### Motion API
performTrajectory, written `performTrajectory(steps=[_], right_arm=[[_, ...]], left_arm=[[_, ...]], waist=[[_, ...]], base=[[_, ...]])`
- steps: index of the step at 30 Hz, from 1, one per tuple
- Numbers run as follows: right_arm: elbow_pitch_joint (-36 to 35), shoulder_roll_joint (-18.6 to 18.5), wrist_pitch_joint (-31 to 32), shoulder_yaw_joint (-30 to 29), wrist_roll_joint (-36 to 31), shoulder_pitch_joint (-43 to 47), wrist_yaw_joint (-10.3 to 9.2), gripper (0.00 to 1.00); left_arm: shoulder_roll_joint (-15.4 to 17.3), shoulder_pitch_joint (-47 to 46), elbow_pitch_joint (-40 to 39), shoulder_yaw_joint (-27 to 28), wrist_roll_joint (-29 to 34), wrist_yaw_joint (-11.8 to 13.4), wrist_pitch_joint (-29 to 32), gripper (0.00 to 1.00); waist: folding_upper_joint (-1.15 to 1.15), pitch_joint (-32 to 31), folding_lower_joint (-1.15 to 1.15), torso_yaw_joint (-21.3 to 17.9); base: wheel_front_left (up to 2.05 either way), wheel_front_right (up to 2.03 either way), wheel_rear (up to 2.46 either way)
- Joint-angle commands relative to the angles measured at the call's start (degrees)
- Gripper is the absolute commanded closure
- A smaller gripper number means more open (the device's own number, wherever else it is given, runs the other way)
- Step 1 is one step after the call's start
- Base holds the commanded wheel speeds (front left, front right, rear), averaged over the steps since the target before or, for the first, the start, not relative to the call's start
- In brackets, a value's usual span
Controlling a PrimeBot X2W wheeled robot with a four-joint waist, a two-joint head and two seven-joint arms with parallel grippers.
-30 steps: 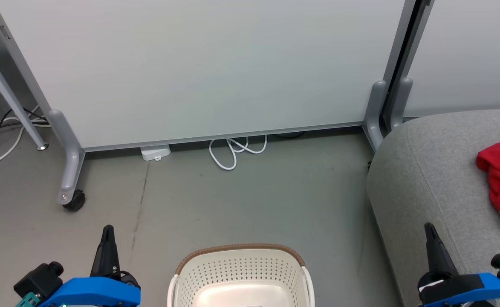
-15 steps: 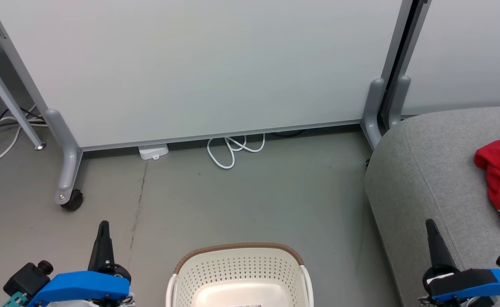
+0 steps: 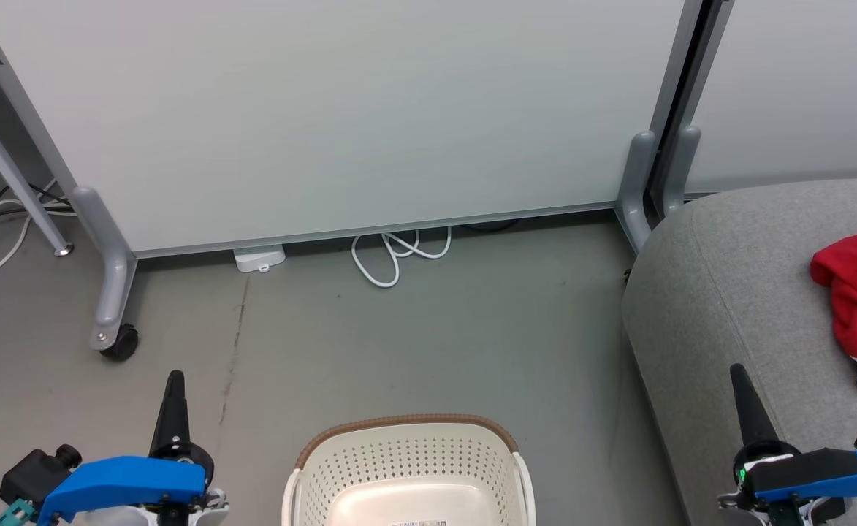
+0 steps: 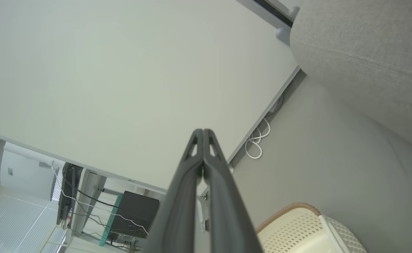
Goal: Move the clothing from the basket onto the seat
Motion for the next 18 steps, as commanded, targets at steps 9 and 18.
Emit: performTrajectory(steps=[9, 18], right_arm=[[-0.85, 0.08, 1.57, -0.39, 6.06, -1.7, 0.02, 1.0], [-0.91, 0.14, 2.78, -0.59, 10.79, -2.07, 0.02, 1.0]], left_arm=[[0.04, -1.92, -0.73, 1.02, -6.18, -0.52, 1.55, 1.0], [0.04, -2.43, -0.8, 1.45, -11.15, -0.61, 2.79, 1.0]], waist=[[0.0, 0.19, 0.0, -0.23], [0.0, 0.37, 0.0, -0.45]], base=[[0.0, 0.0, 0.0], [0.0, 0.0, 0.0]])
